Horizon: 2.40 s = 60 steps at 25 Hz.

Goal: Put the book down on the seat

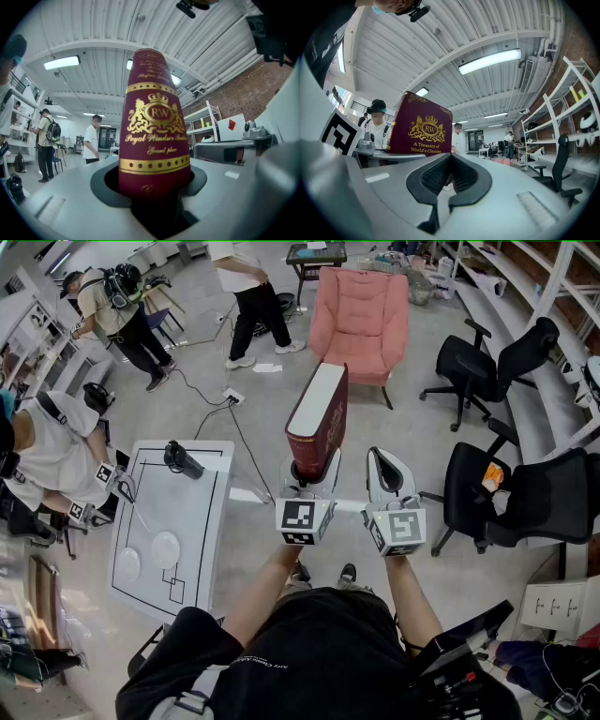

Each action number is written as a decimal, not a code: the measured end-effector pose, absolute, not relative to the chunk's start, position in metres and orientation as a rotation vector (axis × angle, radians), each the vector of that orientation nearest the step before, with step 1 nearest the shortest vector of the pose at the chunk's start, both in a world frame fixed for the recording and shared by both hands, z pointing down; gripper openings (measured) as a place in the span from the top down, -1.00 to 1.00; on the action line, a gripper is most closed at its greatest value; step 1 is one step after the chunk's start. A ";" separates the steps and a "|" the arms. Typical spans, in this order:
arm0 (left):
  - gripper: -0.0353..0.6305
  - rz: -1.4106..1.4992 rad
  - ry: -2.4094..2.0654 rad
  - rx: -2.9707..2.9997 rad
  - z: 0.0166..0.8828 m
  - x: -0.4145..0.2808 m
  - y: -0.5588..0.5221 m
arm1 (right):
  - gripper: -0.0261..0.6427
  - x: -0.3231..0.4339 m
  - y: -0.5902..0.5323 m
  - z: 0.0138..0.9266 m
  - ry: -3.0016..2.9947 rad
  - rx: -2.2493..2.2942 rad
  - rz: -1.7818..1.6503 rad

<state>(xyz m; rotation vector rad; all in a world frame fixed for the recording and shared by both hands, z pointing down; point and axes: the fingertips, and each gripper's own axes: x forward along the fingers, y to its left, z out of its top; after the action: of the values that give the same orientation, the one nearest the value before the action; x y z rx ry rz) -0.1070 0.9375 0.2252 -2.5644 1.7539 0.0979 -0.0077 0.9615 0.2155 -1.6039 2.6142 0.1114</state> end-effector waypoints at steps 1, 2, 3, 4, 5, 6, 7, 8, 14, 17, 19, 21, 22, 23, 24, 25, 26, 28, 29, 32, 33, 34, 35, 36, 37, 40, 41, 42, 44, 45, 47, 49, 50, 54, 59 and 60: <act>0.27 0.094 1.753 -2.565 0.227 -0.105 0.936 | 0.89 -0.008 0.960 0.216 2.610 -1.610 0.109; 0.27 0.088 1.751 -2.565 0.228 -0.104 0.934 | 0.89 -0.007 0.959 0.217 2.605 -1.618 0.106; 0.27 0.080 1.747 -2.564 0.229 -0.102 0.933 | 0.89 -0.007 0.957 0.218 2.597 -1.627 0.099; 0.27 0.069 1.740 -2.561 0.230 -0.100 0.931 | 0.89 -0.006 0.955 0.220 2.587 -1.637 0.090; 0.27 0.057 1.738 -2.559 0.232 -0.098 0.929 | 0.89 -0.004 0.952 0.222 2.576 -1.644 0.078; 0.27 0.043 1.744 -2.557 0.235 -0.096 0.926 | 0.89 -0.001 0.949 0.224 2.565 -1.648 0.062; 0.27 0.030 1.754 -2.557 0.239 -0.093 0.924 | 0.89 0.003 0.947 0.227 2.556 -1.655 0.044; 0.27 0.018 1.764 -2.556 0.242 -0.090 0.922 | 0.89 0.008 0.945 0.230 2.548 -1.664 0.030; 0.27 -0.037 1.791 -2.528 0.247 -0.066 0.920 | 0.88 0.034 0.945 0.242 2.578 -1.665 0.028; 0.27 -0.019 1.822 -2.533 0.247 -0.059 0.920 | 0.88 0.039 0.945 0.239 2.590 -1.650 0.036; 0.27 -0.024 1.828 -2.541 0.250 -0.056 0.921 | 0.88 0.038 0.946 0.237 2.601 -1.637 0.049; 0.27 -0.036 1.823 -2.541 0.251 -0.054 0.920 | 0.88 0.037 0.943 0.236 2.613 -1.618 0.063; 0.27 -0.040 1.822 -2.541 0.252 -0.053 0.918 | 0.88 0.038 0.940 0.237 2.619 -1.611 0.061; 0.27 -0.043 1.822 -2.543 0.252 -0.053 0.915 | 0.88 0.039 0.936 0.238 2.624 -1.609 0.057; 0.27 -0.043 1.823 -2.546 0.252 -0.052 0.911 | 0.88 0.042 0.931 0.239 2.629 -1.610 0.050; 0.27 -0.044 1.824 -2.550 0.252 -0.052 0.906 | 0.88 0.044 0.925 0.240 2.631 -1.613 0.041; 0.27 -0.048 1.825 -2.555 0.252 -0.052 0.901 | 0.88 0.045 0.919 0.240 2.633 -1.614 0.031; 0.27 -0.075 1.815 -2.566 0.256 -0.057 0.887 | 0.89 0.040 0.907 0.242 2.637 -1.605 0.009; 0.27 -0.092 1.805 -2.577 0.259 -0.059 0.879 | 0.89 0.036 0.901 0.243 2.641 -1.602 -0.001; 0.27 -0.111 1.775 -2.627 0.271 -0.068 0.855 | 0.89 0.022 0.880 0.249 2.657 -1.621 -0.004; 0.27 -0.106 1.767 -2.643 0.274 -0.070 0.845 | 0.89 0.018 0.870 0.250 2.661 -1.631 0.001; 0.27 -0.099 1.759 -2.658 0.276 -0.072 0.834 | 0.88 0.014 0.859 0.250 2.663 -1.642 0.006; 0.27 -0.094 1.750 -2.671 0.277 -0.074 0.822 | 0.89 0.011 0.847 0.250 2.664 -1.654 0.009; 0.27 -0.090 1.739 -2.684 0.279 -0.076 0.810 | 0.89 0.008 0.836 0.251 2.666 -1.665 0.009; 0.27 -0.083 1.727 -2.695 0.280 -0.078 0.799 | 0.89 0.004 0.825 0.253 2.668 -1.674 0.009; 0.27 -0.063 1.693 -2.718 0.285 -0.090 0.766 | 0.89 -0.013 0.790 0.261 2.674 -1.701 0.002; 0.27 -0.063 1.686 -2.729 0.285 -0.096 0.755 | 0.89 -0.020 0.779 0.263 2.671 -1.712 -0.006; 0.27 -0.068 1.679 -2.740 0.285 -0.103 0.744 | 0.89 -0.027 0.768 0.263 2.669 -1.720 -0.014; 0.27 -0.091 1.667 -2.758 0.283 -0.117 0.724 | 0.89 -0.042 0.747 0.260 2.667 -1.731 -0.026; 0.27 -0.097 1.658 -2.770 0.282 -0.124 0.715 | 0.89 -0.050 0.737 0.260 2.669 -1.734 -0.031; 0.27 -0.111 1.642 -2.787 0.284 -0.133 0.699 | 0.89 -0.063 0.720 0.260 2.677 -1.735 -0.035; 0.27 -0.119 1.635 -2.804 0.290 -0.137 0.682 | 0.89 -0.072 0.705 0.262 2.690 -1.736 -0.034; 0.27 -0.128 1.635 -2.811 0.293 -0.138 0.675 | 0.89 -0.074 0.699 0.263 2.696 -1.737 -0.037; 0.27 -0.172 1.647 -2.817 0.302 -0.128 0.645 | 0.89 -0.061 0.673 0.273 2.713 -1.737 -0.067; 0.27 -0.268 1.680 -2.806 0.320 -0.091 0.600 | 0.88 -0.025 0.630 0.282 2.703 -1.703 -0.133; 0.27 -0.280 1.682 -2.807 0.321 -0.081 0.591 | 0.89 -0.017 0.620 0.282 2.699 -1.696 -0.133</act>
<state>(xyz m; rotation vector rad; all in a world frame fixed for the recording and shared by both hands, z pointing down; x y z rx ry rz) -0.0810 0.5909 0.3212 -2.8069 1.6820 -0.2799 -0.0170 0.6200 0.2816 -1.6958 2.6992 -0.1330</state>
